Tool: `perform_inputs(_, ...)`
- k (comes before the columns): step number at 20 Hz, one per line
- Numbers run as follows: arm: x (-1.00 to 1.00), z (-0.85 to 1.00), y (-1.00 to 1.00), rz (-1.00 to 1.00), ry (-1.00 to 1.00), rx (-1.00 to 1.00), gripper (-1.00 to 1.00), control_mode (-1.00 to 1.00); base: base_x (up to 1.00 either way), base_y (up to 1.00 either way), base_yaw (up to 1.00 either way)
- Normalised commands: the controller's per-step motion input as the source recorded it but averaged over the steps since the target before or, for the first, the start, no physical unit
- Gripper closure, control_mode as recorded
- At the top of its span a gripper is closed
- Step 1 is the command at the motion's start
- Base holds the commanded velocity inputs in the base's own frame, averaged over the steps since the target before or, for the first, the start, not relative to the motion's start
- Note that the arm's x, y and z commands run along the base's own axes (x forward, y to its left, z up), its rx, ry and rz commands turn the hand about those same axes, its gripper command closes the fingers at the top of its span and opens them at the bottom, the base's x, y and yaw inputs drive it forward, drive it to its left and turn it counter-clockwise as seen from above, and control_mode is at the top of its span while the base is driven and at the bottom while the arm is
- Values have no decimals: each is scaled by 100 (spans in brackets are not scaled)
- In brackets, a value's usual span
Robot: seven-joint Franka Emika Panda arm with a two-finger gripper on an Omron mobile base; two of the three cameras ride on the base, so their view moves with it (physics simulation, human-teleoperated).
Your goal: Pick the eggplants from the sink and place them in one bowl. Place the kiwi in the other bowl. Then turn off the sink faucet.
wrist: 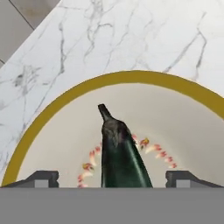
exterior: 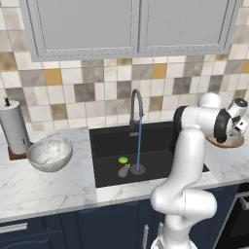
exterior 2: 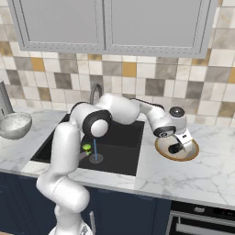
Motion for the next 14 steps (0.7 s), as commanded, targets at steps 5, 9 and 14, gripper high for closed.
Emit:
perform_inputs(5,-47,29,53,-1,0,-7,-100,-100,0,0,0)
perform_inputs(9,-44,42,68,-1,0,-12,-100,-100,0,0,0)
perform_inputs(14,-28,65,72,0,0,-8,-100,-100,0,0,0)
